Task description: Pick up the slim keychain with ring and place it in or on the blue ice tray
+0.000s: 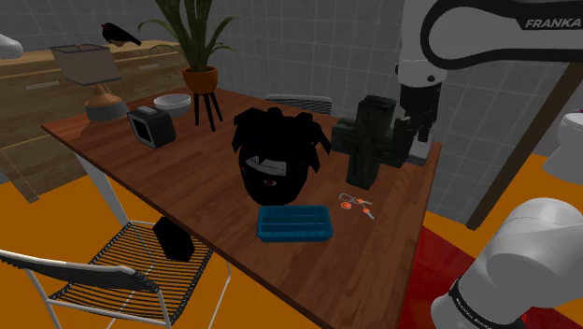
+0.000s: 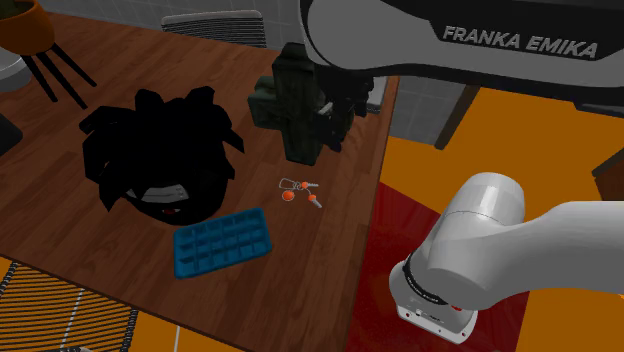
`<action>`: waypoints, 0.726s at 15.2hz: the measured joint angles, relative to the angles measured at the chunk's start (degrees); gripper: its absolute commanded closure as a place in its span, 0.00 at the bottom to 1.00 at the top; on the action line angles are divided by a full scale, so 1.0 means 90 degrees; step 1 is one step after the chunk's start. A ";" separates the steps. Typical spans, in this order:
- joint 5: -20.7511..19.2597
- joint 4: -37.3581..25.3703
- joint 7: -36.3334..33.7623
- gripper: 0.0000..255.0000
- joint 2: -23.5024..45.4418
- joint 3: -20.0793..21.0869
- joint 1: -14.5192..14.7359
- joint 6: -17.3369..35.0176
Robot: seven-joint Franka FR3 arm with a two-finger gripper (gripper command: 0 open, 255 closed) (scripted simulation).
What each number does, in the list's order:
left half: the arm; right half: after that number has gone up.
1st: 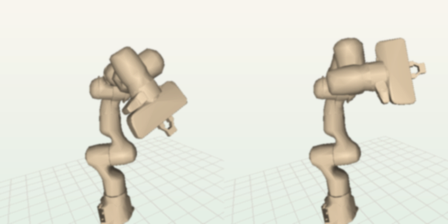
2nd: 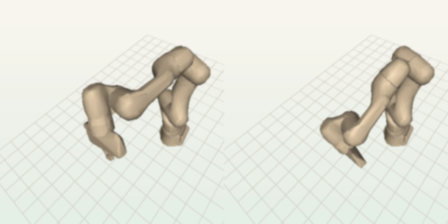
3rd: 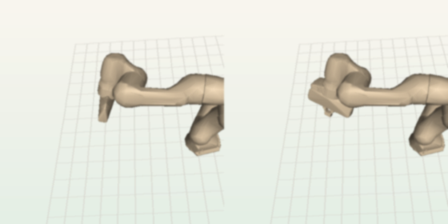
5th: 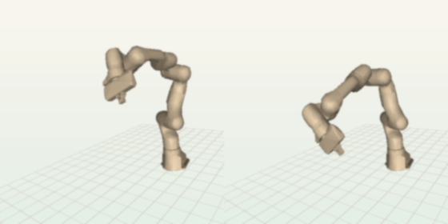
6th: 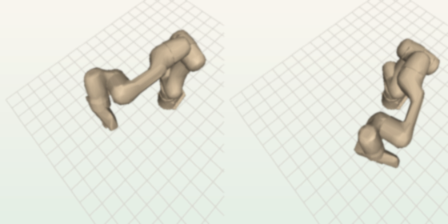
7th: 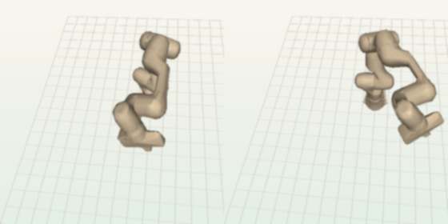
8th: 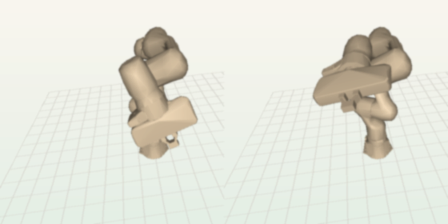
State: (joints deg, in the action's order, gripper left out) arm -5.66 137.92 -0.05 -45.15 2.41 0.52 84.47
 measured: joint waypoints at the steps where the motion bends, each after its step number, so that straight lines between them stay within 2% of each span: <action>1: 0.0000 0.0000 0.0000 0.00 0.0000 0.0000 0.0000 0.0000; 5: 0.0167 0.0647 -0.0163 0.00 -0.0104 -0.0005 0.0031 0.0712; 11: 0.0460 0.1922 -0.0413 0.00 0.0020 -0.0029 0.0094 0.2476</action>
State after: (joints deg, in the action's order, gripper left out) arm -1.52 155.22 -3.77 -44.98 2.15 1.36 106.76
